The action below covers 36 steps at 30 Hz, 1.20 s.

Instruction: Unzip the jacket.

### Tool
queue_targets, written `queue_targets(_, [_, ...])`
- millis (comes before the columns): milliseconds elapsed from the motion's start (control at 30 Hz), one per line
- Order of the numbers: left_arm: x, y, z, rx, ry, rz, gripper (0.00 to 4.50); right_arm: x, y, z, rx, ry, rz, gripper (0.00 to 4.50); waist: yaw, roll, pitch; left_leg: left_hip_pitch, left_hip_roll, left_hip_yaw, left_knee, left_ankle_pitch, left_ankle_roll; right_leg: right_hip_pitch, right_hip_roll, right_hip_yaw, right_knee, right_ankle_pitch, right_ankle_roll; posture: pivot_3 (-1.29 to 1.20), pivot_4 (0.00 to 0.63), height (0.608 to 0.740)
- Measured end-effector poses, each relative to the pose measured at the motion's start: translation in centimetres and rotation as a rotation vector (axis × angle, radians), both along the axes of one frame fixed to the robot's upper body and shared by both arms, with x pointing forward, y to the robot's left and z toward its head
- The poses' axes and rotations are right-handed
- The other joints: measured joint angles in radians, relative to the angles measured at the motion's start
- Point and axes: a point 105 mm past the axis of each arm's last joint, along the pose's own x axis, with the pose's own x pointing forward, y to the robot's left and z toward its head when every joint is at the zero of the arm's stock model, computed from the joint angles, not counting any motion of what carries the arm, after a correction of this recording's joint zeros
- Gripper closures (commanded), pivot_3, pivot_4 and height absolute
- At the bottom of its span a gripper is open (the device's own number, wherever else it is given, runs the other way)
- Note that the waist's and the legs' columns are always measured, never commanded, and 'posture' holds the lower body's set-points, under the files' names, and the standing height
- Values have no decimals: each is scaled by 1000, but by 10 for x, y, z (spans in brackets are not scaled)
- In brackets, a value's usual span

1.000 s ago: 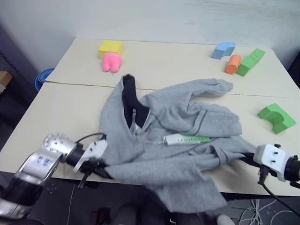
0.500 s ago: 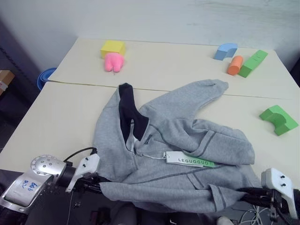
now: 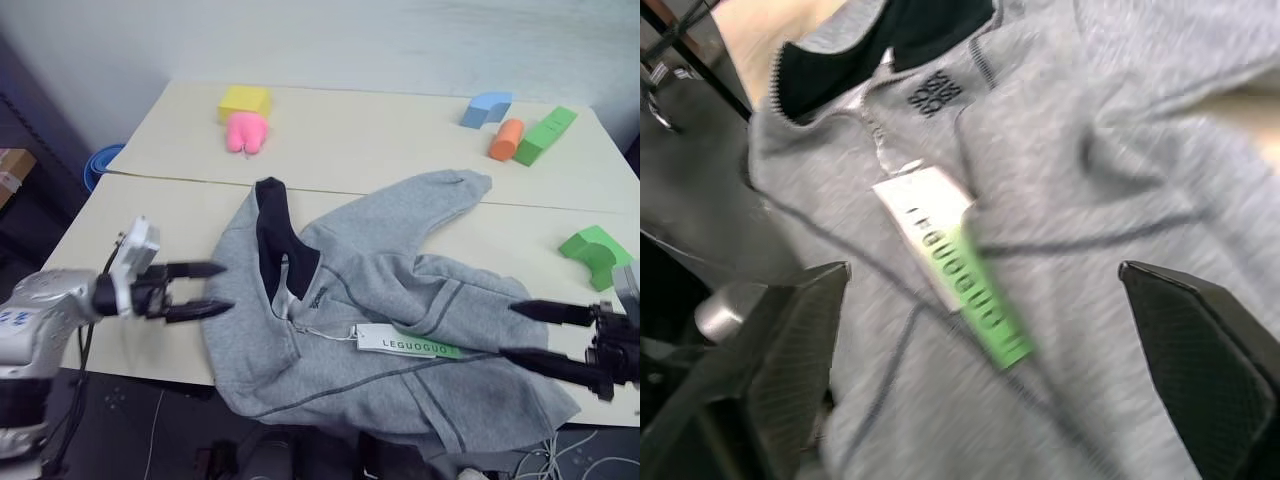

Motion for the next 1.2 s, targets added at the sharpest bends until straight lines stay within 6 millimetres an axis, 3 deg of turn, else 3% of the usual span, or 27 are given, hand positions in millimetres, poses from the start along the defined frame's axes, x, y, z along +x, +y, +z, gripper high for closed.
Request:
queue_targets(100, [22,-22,-14,168,-142,-73,84,43,-2,-5,-140,-112,-63,0,-5,-3,0,-2,-1,6,-1,1,1,-4,0,-2,-2,1,2,0,150,740])
queue_targets(300, [31,-36,-21,327,-300,-242,84,79,-3,-43,-286,-113,-55,0,-7,-3,0,-6,0,9,0,1,1,-8,1,-6,-1,1,2,0,150,740])
queue_targets(333, [30,-35,-23,348,-299,-278,31,82,-3,-48,-301,-97,-45,179,-7,-3,0,-6,1,9,1,1,1,-8,1,-7,-1,1,2,0,150,740])
queue_targets(367, [29,-35,-26,365,-295,-303,0,84,-3,-51,-310,-87,-37,395,-7,-3,0,-6,1,10,0,1,2,-8,1,-7,-1,1,2,0,150,740])
queue_targets(467, [26,-34,-38,421,-278,-353,520,86,0,-50,-306,-96,-8,1184,-6,-3,0,-6,2,10,1,1,2,-7,1,-7,-1,1,2,0,150,740])
queue_targets(667, [24,-25,-51,483,-292,-339,2326,90,0,-40,-327,-194,19,3232,-7,-3,0,-5,2,6,1,1,2,-7,0,-6,0,1,2,0,150,740])
queue_targets(800, [21,-7,-56,503,-288,-272,3507,100,-6,-19,-311,-284,-19,4495,-16,-2,-1,0,3,7,1,1,2,-3,0,-5,1,1,2,0,150,740])
queue_targets(933, [15,11,-59,474,-247,-177,4448,114,-14,0,-309,-369,-88,4500,-38,1,-2,2,5,7,0,2,1,-3,1,-4,2,1,2,0,150,740])
queue_targets(1200, [-7,49,-57,329,-61,79,4497,150,-13,19,-150,-384,-277,4500,-61,3,-1,1,6,7,0,1,-1,-7,1,3,6,-1,-1,0,150,740])
